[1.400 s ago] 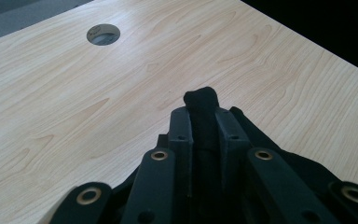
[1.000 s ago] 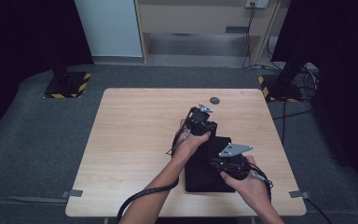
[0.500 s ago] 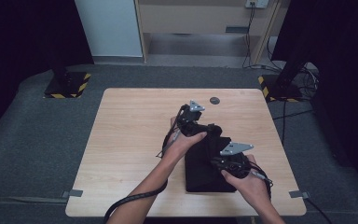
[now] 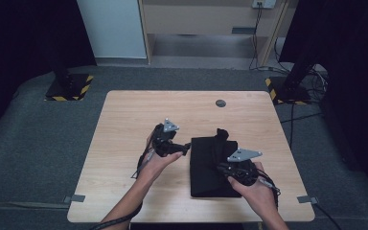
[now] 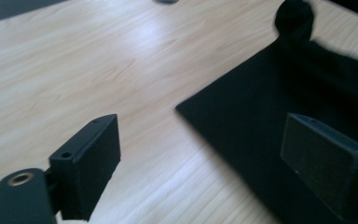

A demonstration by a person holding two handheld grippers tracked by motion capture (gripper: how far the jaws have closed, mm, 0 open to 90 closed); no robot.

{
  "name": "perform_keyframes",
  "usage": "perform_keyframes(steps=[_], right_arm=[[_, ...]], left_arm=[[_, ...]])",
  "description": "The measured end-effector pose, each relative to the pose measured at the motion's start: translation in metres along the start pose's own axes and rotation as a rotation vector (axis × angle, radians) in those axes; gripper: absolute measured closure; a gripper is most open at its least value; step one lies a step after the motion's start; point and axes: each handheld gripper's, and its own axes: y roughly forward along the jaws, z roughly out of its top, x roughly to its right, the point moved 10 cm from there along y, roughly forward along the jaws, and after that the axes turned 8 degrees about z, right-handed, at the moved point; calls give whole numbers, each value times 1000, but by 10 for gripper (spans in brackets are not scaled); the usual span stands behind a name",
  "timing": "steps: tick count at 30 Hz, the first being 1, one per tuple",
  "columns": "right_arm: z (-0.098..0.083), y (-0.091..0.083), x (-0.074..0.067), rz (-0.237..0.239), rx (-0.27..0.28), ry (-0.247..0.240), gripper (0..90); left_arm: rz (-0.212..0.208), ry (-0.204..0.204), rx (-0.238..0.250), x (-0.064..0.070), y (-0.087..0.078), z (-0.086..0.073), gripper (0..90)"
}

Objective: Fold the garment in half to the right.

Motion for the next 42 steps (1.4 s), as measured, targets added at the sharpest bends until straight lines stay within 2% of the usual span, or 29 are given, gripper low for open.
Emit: perform_keyframes(steps=[4, 8, 11, 13, 19, 29, 35, 42], right_arm=[[-2, -1, 1, 0, 11, 14, 803], [-8, -3, 3, -4, 11, 25, 799], [-12, -5, 5, -8, 11, 36, 792], [-15, -5, 7, -14, 11, 43, 790], [-19, -11, 10, -18, 32, 73, 785], [-20, -14, 7, -31, 40, 70, 780], [-31, -13, 9, -31, 23, 77, 766], [-46, -15, 18, -39, 4, 111, 740]], left_arm=[[33, -2, -13, -11, -9, -24, 45], [36, -9, -35, -18, -12, -48, 31], [33, -36, -50, -23, -9, -63, 32], [42, -34, -74, -26, -7, -71, 32], [73, -17, -97, -38, -10, -86, 34], [98, -4, -103, -44, -15, -93, 38], [96, -15, -98, -45, -15, -92, 40], [102, -36, -93, -51, -18, -93, 43]])
